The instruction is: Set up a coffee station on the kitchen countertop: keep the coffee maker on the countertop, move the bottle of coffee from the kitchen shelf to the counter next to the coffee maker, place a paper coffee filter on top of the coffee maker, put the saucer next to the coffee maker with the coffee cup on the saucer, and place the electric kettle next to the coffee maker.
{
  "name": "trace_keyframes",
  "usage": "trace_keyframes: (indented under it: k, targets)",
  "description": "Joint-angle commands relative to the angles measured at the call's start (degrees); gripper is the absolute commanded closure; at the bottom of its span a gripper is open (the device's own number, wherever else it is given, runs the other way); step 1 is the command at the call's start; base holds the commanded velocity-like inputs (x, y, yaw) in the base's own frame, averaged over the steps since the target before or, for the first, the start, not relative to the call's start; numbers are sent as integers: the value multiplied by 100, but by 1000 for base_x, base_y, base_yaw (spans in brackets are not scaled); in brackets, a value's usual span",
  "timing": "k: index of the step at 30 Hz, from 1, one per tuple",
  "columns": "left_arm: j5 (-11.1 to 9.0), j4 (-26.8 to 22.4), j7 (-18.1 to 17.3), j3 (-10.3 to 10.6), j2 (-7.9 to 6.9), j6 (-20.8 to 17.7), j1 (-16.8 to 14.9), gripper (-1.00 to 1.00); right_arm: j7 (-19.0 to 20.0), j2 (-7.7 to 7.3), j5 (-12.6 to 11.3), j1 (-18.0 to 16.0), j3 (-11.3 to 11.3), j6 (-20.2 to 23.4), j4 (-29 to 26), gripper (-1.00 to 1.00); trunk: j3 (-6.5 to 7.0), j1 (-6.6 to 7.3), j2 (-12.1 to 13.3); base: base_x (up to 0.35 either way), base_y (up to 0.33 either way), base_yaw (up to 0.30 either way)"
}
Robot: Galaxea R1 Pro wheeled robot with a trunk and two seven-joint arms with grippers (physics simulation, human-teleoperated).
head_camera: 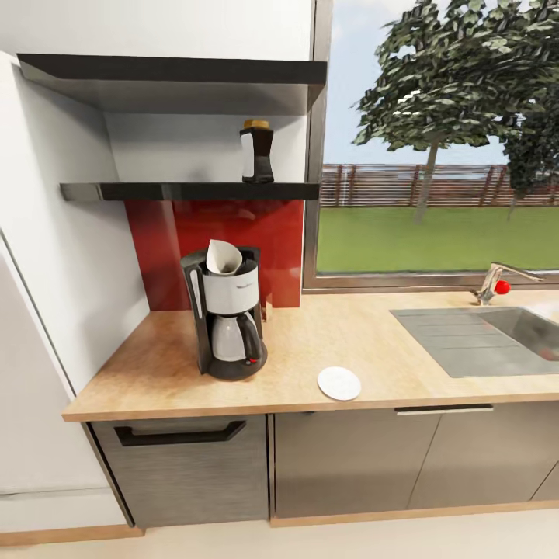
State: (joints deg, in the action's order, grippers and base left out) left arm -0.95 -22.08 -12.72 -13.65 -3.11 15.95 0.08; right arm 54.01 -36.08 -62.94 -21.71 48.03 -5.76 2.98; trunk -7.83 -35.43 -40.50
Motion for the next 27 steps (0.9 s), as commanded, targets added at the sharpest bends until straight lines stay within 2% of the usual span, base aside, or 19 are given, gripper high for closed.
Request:
trace_keyframes:
  k: [1, 8, 11, 13, 14, 16, 17, 18, 20, 21, 22, 25, 26, 27]
  targets:
    - [-10, -7, -55, -41, 4, -4, 1, -100, 27, 4, -17, -9, 46, -49, 18, -100, -8, -2, -7, 0, 0, 0]
    - [-10, -18, -55, -33, 0, -4, 1, -100, 85, -12, -17, -9, 30, -39, 10, -100, -8, -2, -7, 0, 0, 0]
    - [-10, -751, -87, -15, -5, -51, 1, -100, -155, -17, -17, -9, 27, -61, 9, -100, -8, -2, -7, 0, 0, 0]
    - [-10, -1018, -120, -7, -3, -130, 1, -100, -206, -16, -17, -9, 33, -69, 9, -100, -8, -2, -7, 0, 0, 0]
    - [-11, -1346, -196, 8, 4, -324, 1, -100, -259, -13, -15, -9, 38, -74, 9, -100, -8, -2, -7, 0, 0, 0]
    - [-11, -2199, -508, 31, 30, -1180, 1, -100, -383, -13, -11, -9, 44, -79, 9, -100, -8, -2, -7, 0, 0, 0]
    - [-10, -2444, -628, 34, 38, -1470, 1, -100, -418, -13, -10, -9, 45, -80, 9, -100, -8, -2, -7, 0, 0, 0]
    - [-13, -2970, -940, 38, 61, -2124, 1, -100, -496, -13, -11, -9, 46, -81, 11, -100, -8, -2, -7, 0, 0, 0]
    - [-15, -3478, -1294, 41, 82, -2746, 1, -100, -573, -13, -10, -9, 47, -82, 11, -100, -8, -2, -7, 0, 0, 0]
    - [-17, -3970, -1681, 43, 100, -3329, 1, -100, -639, -13, -9, -9, 46, -82, 10, -100, -8, -2, -7, 0, 0, 0]
    - [-17, -4174, -1850, 44, 109, -3570, 1, -100, -665, -14, -9, -9, 44, -82, 10, -100, -8, -2, -7, 0, 0, 0]
    - [-92, -5339, -3034, 52, 241, -5043, 1, -100, -748, -14, -10, -9, 41, -83, 11, -100, -8, -2, -7, 0, 0, 0]
    - [-173, -5627, -3325, 53, 303, -5431, 1, -100, -759, -14, -9, -9, 40, -83, 10, -100, -8, -2, -7, 0, 0, 0]
    - [-226, -5758, -3432, 55, 335, -5611, 1, -100, -763, -14, -9, -9, 40, -83, 10, -100, -8, -2, -7, 0, 0, 0]
